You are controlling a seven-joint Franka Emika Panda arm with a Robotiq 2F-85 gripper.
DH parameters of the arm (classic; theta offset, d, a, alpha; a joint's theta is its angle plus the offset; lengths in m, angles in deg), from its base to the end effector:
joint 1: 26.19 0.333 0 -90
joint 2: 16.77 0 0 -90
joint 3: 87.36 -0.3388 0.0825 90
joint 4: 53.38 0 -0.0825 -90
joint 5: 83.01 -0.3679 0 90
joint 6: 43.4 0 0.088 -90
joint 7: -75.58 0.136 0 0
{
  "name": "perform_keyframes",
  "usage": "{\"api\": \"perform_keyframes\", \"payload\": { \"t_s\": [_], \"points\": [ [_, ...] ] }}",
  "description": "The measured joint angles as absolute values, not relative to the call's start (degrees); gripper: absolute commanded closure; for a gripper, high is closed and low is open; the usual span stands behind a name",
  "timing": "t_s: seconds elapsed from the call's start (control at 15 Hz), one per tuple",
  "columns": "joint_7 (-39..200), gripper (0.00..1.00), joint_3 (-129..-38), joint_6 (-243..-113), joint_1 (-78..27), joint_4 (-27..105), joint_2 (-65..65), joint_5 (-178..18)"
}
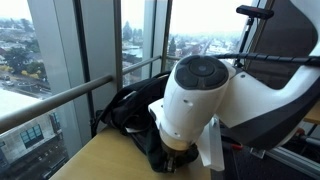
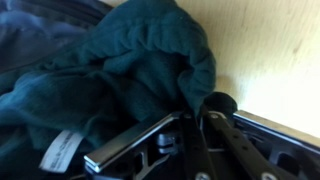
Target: Put the dark green clothing in the black bag then turn the bag to the right.
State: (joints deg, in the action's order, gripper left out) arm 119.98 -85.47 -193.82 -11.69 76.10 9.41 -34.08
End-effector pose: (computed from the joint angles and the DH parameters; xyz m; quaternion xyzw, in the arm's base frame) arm 0.5086 0.1202 0.1547 0.9740 0.1077 0.0543 0.1918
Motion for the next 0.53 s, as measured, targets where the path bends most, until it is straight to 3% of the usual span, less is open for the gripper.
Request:
{"api": "perform_keyframes", "payload": {
  "t_s": [0.53],
  "points": [
    [120.18, 0.99, -82.55, -185.78, -15.89, 76.06, -3.10, -23.69]
  ]
}}
